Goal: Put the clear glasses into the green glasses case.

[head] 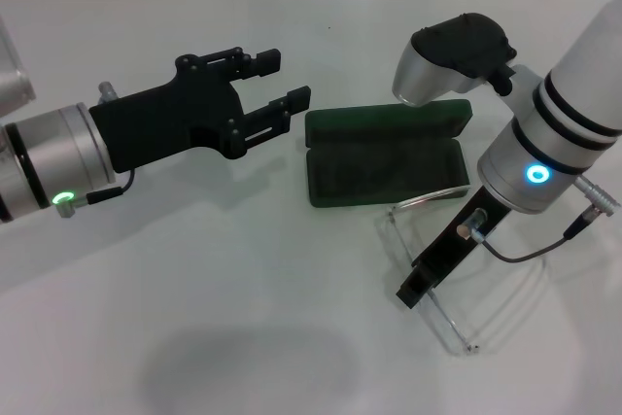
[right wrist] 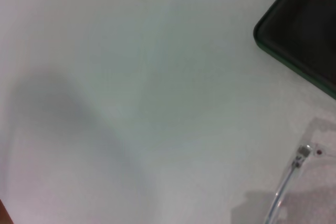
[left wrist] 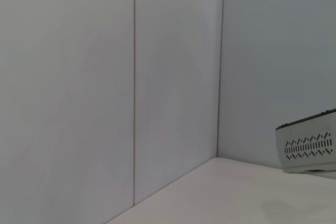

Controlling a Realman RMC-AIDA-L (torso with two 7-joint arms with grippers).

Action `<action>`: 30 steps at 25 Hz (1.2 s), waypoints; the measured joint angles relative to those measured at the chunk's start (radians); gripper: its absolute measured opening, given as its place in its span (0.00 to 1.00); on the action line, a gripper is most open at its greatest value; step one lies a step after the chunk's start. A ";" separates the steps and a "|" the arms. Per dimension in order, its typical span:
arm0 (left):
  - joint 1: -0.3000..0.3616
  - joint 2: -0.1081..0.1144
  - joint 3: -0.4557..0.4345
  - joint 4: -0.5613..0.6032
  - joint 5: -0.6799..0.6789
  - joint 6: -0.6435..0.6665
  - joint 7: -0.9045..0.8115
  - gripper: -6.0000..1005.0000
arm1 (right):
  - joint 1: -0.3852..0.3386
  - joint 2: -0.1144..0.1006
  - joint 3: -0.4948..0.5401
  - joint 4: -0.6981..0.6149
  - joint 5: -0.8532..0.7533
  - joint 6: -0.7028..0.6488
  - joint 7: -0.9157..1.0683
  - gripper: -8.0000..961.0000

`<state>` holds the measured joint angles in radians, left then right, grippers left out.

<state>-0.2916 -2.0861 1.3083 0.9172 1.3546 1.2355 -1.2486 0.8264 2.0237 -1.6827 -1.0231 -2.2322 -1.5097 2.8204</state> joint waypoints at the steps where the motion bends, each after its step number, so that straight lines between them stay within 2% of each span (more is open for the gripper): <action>1: 0.000 0.000 0.000 0.000 0.000 -0.001 0.000 0.55 | 0.000 0.000 0.000 0.000 0.000 -0.001 0.000 0.38; 9: 0.000 -0.001 0.000 -0.001 -0.004 -0.003 0.000 0.55 | -0.001 -0.001 0.000 0.000 0.001 -0.007 -0.007 0.38; 13: 0.003 -0.004 0.005 -0.025 -0.042 0.001 0.004 0.55 | -0.001 -0.001 0.000 0.000 0.007 -0.018 -0.015 0.32; 22: -0.012 -0.006 0.008 -0.159 -0.195 0.017 0.117 0.55 | -0.041 -0.004 0.079 -0.028 0.008 -0.050 -0.096 0.22; 27: -0.036 -0.009 0.008 -0.285 -0.302 0.099 0.257 0.55 | -0.065 -0.003 0.101 -0.042 0.011 -0.059 -0.149 0.20; 30: -0.050 -0.009 0.009 -0.347 -0.356 0.143 0.303 0.55 | -0.096 -0.002 0.149 -0.058 0.030 -0.064 -0.208 0.19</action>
<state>-0.3414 -2.0953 1.3172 0.5700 0.9987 1.3788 -0.9458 0.7305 2.0220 -1.5341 -1.0812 -2.2019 -1.5740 2.6127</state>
